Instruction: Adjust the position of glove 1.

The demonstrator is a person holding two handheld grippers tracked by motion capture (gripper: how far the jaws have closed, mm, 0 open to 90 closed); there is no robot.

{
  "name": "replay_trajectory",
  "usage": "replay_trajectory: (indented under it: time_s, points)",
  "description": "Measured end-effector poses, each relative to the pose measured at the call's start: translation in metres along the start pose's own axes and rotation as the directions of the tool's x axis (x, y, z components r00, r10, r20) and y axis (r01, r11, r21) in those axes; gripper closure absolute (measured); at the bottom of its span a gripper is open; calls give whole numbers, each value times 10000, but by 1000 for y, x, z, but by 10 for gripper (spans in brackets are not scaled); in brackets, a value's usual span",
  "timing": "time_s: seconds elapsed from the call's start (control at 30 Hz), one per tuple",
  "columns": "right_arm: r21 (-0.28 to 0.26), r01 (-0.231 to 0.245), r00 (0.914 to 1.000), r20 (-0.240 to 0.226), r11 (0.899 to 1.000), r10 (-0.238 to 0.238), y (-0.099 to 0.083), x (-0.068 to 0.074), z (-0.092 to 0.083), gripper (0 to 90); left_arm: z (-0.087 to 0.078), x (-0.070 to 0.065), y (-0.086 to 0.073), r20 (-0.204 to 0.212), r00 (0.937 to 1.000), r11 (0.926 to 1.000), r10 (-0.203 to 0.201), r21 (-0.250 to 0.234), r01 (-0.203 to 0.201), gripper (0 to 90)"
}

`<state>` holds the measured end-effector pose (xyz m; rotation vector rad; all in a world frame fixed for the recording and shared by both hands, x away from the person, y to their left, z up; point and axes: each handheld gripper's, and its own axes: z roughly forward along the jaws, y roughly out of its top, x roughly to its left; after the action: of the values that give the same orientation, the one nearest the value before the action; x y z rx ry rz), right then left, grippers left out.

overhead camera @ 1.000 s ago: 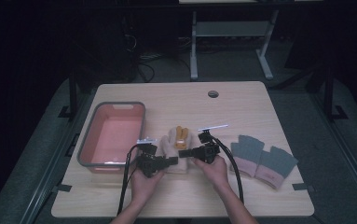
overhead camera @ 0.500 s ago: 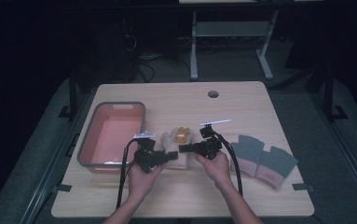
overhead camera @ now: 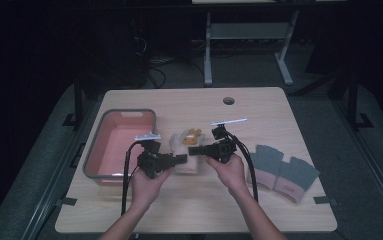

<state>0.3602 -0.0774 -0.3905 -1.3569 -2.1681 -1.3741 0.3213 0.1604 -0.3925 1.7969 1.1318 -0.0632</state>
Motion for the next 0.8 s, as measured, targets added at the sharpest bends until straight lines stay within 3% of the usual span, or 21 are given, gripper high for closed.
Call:
replay_trajectory:
  time_s: [0.5,0.8]
  points:
    - [-99,440,9990,-92,9990,-441,27,24,3,789,-27,4,20,-45,9999,9992,145,-385,-146,670]
    - [-109,725,9971,-222,9973,-727,44,42,11,789,-49,11,29,-98,10000,9977,-4,-674,-3,670]
